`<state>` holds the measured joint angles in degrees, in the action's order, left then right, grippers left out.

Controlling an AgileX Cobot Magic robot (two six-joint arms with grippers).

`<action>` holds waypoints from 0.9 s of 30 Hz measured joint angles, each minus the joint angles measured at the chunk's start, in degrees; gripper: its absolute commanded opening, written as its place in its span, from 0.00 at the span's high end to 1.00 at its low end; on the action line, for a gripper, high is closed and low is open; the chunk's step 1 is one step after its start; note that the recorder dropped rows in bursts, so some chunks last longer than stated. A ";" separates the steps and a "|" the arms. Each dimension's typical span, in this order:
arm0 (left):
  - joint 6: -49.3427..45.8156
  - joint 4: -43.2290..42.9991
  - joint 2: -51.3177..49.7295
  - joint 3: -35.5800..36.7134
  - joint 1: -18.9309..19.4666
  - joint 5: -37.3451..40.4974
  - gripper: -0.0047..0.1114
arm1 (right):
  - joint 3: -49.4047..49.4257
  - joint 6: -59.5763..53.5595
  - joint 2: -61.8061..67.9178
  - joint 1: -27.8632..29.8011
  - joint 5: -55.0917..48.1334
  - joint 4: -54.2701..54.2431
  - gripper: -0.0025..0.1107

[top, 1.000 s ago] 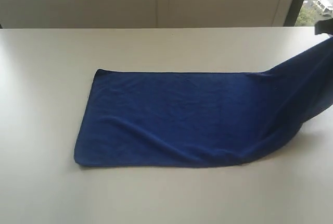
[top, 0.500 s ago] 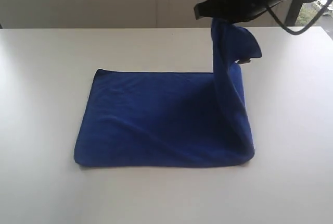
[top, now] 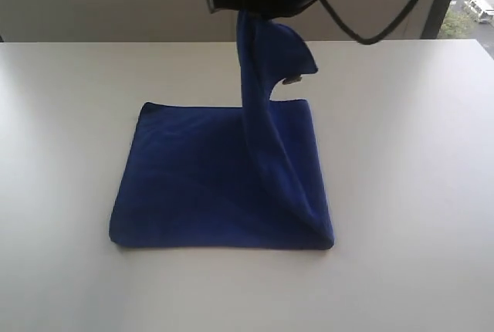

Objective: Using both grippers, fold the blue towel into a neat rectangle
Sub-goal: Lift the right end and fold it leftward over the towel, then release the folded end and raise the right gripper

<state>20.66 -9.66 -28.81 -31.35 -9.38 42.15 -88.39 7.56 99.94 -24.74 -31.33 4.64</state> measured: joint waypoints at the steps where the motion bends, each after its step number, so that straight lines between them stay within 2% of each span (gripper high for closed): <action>1: 0.00 0.00 0.00 0.00 0.00 0.00 0.96 | -0.11 0.00 0.98 -0.57 0.19 -0.11 0.98; 16: 0.00 0.00 0.00 0.00 0.00 0.00 0.96 | -1.79 0.00 21.79 -10.83 12.43 -2.80 0.97; 20: 0.00 0.00 0.00 0.00 0.00 0.00 0.96 | -1.79 0.00 24.85 -13.03 16.42 -2.85 0.82; 24: 0.00 0.00 0.00 0.00 0.00 0.00 0.96 | -1.79 0.00 25.57 -14.67 18.86 -2.95 0.54; 27: 0.00 0.00 0.00 0.00 0.00 0.00 0.96 | -2.45 0.00 25.57 -15.23 19.64 -2.95 0.45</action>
<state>20.66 -9.66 -28.81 -31.35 -9.38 42.15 -90.84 7.56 125.51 -39.97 -11.69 1.69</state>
